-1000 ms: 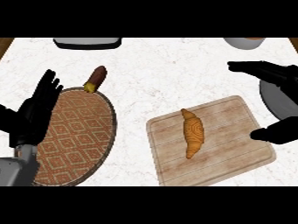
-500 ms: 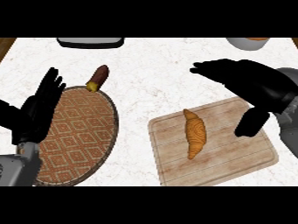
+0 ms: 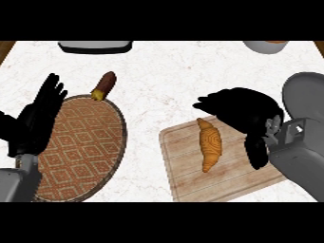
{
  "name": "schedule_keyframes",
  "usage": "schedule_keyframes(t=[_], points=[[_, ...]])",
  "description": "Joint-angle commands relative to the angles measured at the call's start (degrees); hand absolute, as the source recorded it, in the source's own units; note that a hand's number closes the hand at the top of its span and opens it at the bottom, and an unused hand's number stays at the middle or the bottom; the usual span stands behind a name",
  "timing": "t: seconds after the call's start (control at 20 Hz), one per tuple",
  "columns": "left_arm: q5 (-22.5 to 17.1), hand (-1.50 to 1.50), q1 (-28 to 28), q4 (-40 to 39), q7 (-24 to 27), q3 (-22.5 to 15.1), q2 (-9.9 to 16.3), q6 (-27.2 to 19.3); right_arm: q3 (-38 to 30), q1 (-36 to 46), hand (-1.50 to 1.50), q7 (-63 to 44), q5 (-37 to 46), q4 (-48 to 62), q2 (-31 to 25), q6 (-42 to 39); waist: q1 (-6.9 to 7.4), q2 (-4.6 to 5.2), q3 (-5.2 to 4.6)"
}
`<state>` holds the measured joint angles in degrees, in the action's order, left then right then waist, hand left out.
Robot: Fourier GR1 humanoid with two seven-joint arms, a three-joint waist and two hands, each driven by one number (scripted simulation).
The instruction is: Pick the croissant from the cutting board and place it in the pan
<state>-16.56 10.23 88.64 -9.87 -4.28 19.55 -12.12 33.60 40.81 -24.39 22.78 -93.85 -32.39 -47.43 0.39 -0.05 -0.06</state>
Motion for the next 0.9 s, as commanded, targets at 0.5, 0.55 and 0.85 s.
schedule_keyframes(t=[0.5, 0.55, 0.85], points=[[3.3, 0.00, -1.5, 2.7, -1.1, 0.7, -3.6, -0.5, 4.1, -3.2, -1.50, -5.8, 14.6, -7.8, 5.9, -7.0, -0.24, -0.02, 0.05], [3.0, 0.00, -1.2, 1.8, -1.4, 1.2, -2.9, 1.0, 5.2, -3.3, -1.50, -6.5, 16.7, -6.0, 9.5, -4.4, -0.15, 0.02, 0.05], [4.9, 0.00, -3.5, 7.0, -4.6, 0.8, -3.9, -0.4, 4.7, -3.1, -1.50, -6.0, 19.8, -4.0, 11.9, -8.1, 0.01, -0.04, 0.06]])
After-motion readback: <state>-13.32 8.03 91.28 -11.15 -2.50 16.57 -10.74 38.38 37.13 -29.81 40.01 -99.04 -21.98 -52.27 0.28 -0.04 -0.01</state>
